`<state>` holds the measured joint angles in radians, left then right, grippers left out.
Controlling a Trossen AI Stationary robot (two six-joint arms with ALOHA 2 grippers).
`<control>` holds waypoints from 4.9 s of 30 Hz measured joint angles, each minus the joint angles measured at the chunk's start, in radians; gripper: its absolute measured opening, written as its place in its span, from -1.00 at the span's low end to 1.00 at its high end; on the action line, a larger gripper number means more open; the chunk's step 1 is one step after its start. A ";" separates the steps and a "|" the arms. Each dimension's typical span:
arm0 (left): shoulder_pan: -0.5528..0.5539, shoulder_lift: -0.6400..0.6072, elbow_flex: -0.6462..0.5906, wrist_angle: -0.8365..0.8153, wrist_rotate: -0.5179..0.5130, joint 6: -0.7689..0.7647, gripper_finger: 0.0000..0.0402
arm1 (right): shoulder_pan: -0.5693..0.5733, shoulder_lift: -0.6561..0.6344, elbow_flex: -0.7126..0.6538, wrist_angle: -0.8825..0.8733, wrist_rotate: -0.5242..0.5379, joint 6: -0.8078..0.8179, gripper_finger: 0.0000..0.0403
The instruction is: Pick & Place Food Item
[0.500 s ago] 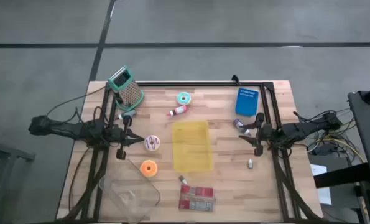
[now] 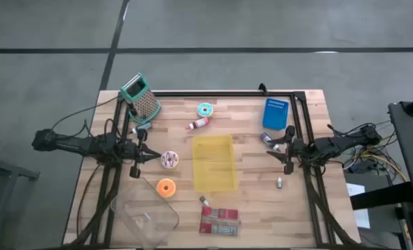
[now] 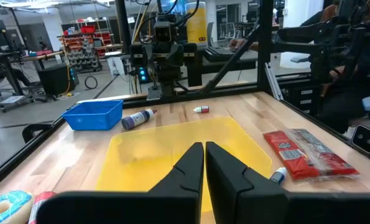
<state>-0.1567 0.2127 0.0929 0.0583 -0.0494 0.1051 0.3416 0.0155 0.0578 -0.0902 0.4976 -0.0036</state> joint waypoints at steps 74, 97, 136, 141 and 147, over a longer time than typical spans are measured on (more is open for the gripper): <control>0.000 0.000 0.000 0.000 0.000 0.000 -0.88 | 0.005 0.876 0.852 -0.934 0.044 1.462 0.00; 0.000 0.000 0.000 0.000 0.000 0.000 -0.88 | 0.145 1.326 1.212 -1.453 -0.245 1.967 -0.06; 0.000 0.000 0.000 0.000 0.000 0.000 -0.88 | 0.306 1.514 0.727 -0.918 -0.428 2.370 -0.04; 0.000 0.000 0.000 0.000 0.000 0.000 -0.88 | 0.306 1.555 0.725 -0.895 -0.428 2.368 -0.08; 0.000 0.000 0.000 0.000 0.000 0.000 -0.88 | 0.306 1.586 0.724 -0.874 -0.426 2.367 -0.20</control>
<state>-0.1569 0.2127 0.0933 0.0582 -0.0494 0.1051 0.6479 1.6017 0.7823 -0.9642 0.0712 2.3638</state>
